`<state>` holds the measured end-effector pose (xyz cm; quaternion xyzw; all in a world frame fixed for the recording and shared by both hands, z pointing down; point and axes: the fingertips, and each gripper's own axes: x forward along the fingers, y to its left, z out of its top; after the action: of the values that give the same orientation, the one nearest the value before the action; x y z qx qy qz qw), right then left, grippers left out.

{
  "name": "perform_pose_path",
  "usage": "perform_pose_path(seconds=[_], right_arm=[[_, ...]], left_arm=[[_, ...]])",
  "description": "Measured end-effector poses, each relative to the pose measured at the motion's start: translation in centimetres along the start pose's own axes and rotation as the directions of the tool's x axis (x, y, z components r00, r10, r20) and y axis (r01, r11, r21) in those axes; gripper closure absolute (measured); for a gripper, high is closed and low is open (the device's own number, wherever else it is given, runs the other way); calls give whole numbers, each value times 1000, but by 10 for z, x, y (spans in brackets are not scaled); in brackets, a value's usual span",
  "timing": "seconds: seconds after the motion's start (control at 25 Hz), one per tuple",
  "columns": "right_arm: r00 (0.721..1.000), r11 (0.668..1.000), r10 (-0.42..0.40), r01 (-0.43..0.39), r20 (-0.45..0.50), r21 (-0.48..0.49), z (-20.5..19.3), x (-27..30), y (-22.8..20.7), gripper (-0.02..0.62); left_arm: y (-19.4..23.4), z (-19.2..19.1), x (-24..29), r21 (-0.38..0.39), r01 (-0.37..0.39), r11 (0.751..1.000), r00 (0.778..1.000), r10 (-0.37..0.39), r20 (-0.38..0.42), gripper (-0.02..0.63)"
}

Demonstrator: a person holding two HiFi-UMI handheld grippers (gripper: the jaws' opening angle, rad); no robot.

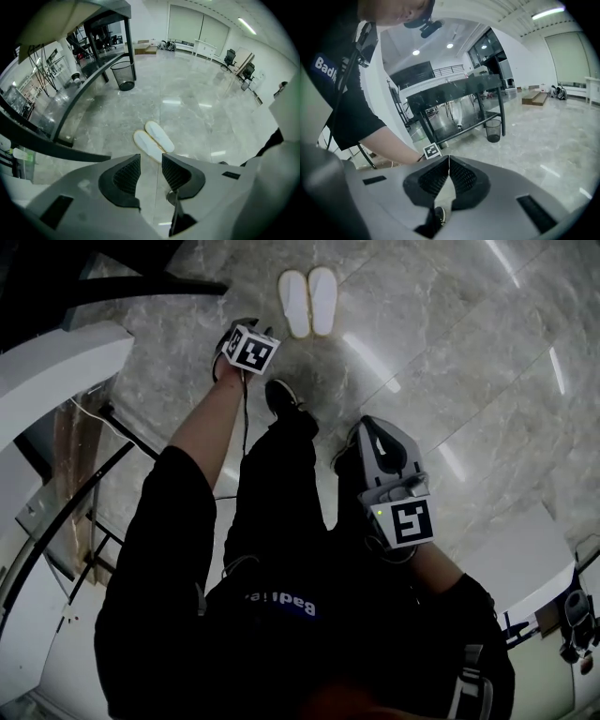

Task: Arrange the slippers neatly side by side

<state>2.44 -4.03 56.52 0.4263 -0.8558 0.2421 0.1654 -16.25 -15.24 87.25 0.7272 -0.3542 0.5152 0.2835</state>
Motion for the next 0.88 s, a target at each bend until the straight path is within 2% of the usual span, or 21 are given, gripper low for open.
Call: perform_pose_path(seconds=[0.16, 0.36, 0.52, 0.68, 0.8, 0.88], right_arm=[[1000, 996, 14, -11, 26, -88, 65, -43, 30, 595], [999, 993, 23, -18, 39, -115, 129, -91, 54, 595], [999, 987, 36, -30, 35, -156, 175, -133, 75, 595], [999, 990, 31, -27, 26, -139, 218, -165, 87, 595], [998, 991, 49, -44, 36, -124, 249, -183, 91, 595], [997, 990, 59, -52, 48, -133, 265, -200, 94, 595]], left_arm=[[-17, 0, -76, -16, 14, 1000, 1000, -14, 0, 489], [-43, 16, -165, -27, 29, 999, 999, -29, 24, 489], [-73, 39, -253, -40, 44, 998, 993, -40, 109, 489], [-97, 74, -365, -86, 35, 996, 962, -10, 273, 489], [-112, 94, -440, -131, 32, 991, 922, 21, 386, 489], [-131, 100, -484, -158, 61, 986, 894, 16, 448, 489]])
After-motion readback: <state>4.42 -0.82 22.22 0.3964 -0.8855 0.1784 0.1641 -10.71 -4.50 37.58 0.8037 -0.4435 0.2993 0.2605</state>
